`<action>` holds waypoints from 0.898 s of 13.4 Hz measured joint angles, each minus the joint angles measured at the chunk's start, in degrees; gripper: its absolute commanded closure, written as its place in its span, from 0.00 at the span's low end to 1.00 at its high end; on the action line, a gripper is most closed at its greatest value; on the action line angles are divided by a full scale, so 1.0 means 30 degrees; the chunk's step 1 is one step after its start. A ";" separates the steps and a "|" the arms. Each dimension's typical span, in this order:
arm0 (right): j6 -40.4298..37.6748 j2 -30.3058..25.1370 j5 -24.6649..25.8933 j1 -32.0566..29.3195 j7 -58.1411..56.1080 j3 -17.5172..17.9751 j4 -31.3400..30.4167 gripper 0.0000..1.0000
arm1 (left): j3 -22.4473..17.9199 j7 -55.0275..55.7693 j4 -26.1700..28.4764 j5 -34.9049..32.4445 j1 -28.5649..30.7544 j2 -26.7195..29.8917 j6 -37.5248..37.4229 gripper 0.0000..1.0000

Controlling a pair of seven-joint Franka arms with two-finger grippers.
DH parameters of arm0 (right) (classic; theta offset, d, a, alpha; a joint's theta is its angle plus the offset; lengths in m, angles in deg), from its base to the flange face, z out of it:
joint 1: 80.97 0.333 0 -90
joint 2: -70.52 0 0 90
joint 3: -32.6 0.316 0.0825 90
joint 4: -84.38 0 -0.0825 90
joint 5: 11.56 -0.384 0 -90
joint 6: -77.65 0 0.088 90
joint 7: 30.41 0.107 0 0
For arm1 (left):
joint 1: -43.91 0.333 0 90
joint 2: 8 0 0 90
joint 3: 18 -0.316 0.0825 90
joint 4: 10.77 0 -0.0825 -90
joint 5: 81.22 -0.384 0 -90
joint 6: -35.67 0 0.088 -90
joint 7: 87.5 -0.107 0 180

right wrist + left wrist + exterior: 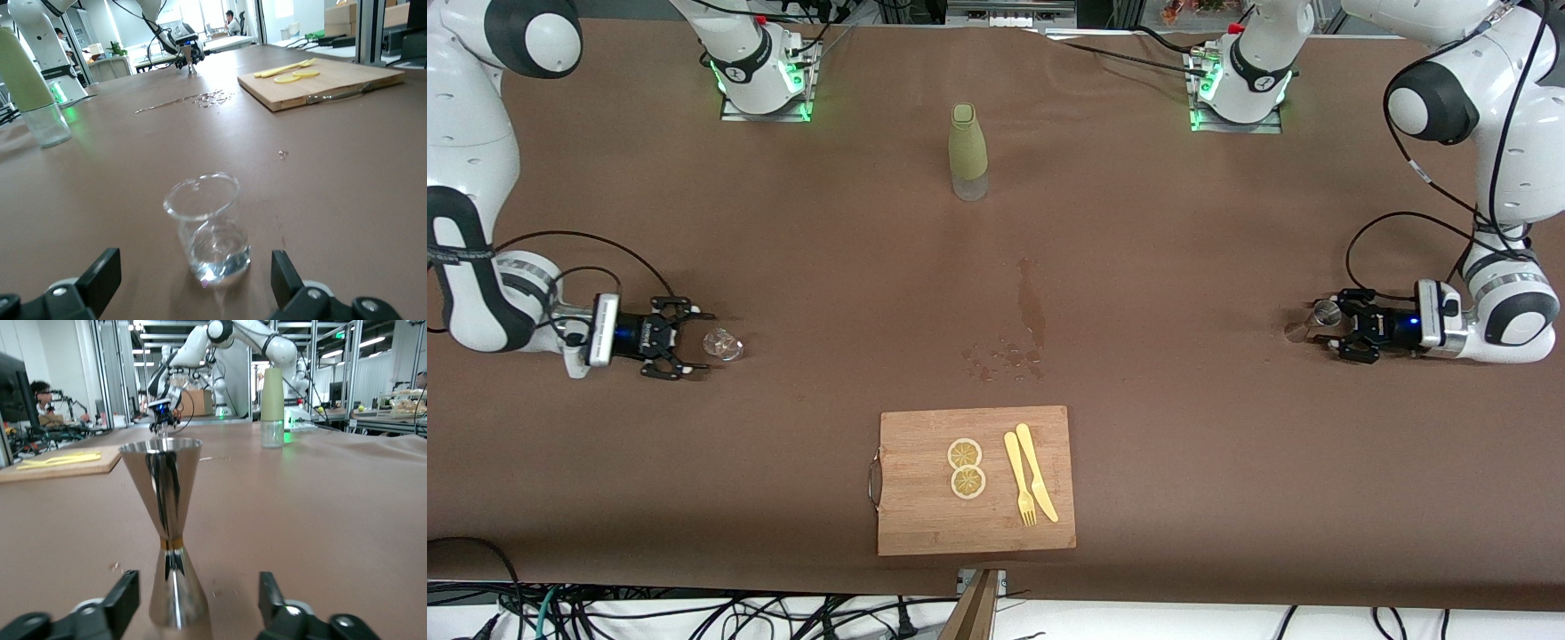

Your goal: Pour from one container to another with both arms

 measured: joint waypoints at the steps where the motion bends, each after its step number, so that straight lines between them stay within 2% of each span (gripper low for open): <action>1: -0.0341 -0.0400 0.0494 -0.0065 0.0709 -0.0387 0.0116 0.00 | -0.0326 0.0264 -0.0244 0.0000 0.0006 0.0004 0.0098 0.00; 3: -0.0820 -0.1443 0.1578 -0.0139 0.2949 -0.0796 0.0330 0.00 | -0.1118 0.1201 -0.0968 0.0000 -0.0005 0.0087 0.0472 0.00; 5: -0.1156 -0.2543 0.2491 -0.0102 0.6116 -0.0831 0.0702 0.00 | -0.2098 0.3850 -0.1649 -0.0003 -0.0014 0.0441 0.0534 0.00; 9: -0.2224 -0.4055 0.4755 0.0116 1.3132 -0.0722 0.2260 0.00 | -0.2704 1.2628 -0.2993 -0.2458 -0.0400 0.2326 0.0530 0.00; 12: -0.3032 -0.5313 0.6695 0.0714 1.7963 -0.0601 0.3772 0.00 | -0.2710 1.9710 -0.3983 -0.4418 -0.1848 0.4419 0.0529 0.00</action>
